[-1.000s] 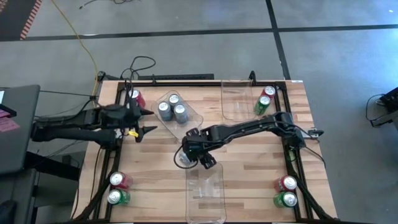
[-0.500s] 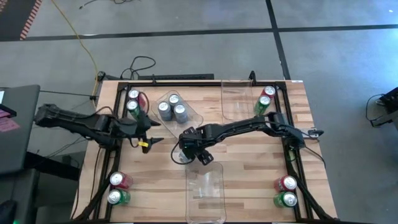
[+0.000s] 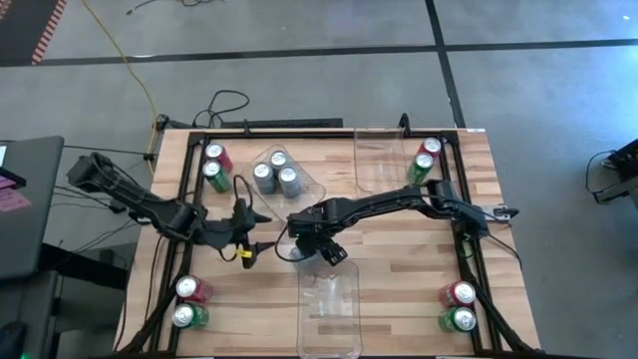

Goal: Sort soda cans
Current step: Put the blue-white soda can into the top left transparent bin

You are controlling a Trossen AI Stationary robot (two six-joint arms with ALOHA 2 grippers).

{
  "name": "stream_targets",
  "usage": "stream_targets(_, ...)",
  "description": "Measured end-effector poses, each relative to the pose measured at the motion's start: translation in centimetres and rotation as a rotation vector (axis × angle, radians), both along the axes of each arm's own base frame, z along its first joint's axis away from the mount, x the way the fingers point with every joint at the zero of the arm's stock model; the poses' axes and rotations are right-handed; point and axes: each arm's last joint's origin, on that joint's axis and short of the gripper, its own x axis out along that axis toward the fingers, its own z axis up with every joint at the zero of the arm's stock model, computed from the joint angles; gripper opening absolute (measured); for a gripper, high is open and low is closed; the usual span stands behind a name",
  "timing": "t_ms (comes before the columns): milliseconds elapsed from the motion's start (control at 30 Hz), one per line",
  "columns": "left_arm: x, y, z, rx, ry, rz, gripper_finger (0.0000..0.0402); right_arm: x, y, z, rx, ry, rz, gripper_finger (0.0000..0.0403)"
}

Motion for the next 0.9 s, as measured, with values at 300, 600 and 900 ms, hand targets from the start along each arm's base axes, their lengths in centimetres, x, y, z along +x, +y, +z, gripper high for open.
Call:
stream_targets(300,-0.2,-1.4,-0.4,-0.025,-0.012,0.024,0.0333,0.5,-0.8,-0.2,0.050,-0.044,-0.005,0.0332)
stream_targets(600,-0.5,-1.8,-0.4,-0.021,-0.023,0.031,0.0333,0.3,-1.7,-1.4,0.082,-0.042,-0.014,0.0316)
stream_targets(900,-0.6,-1.8,-0.5,-0.039,-0.020,0.055,0.0333,0.1,-2.2,-2.3,0.102,-0.051,-0.038,0.0326)
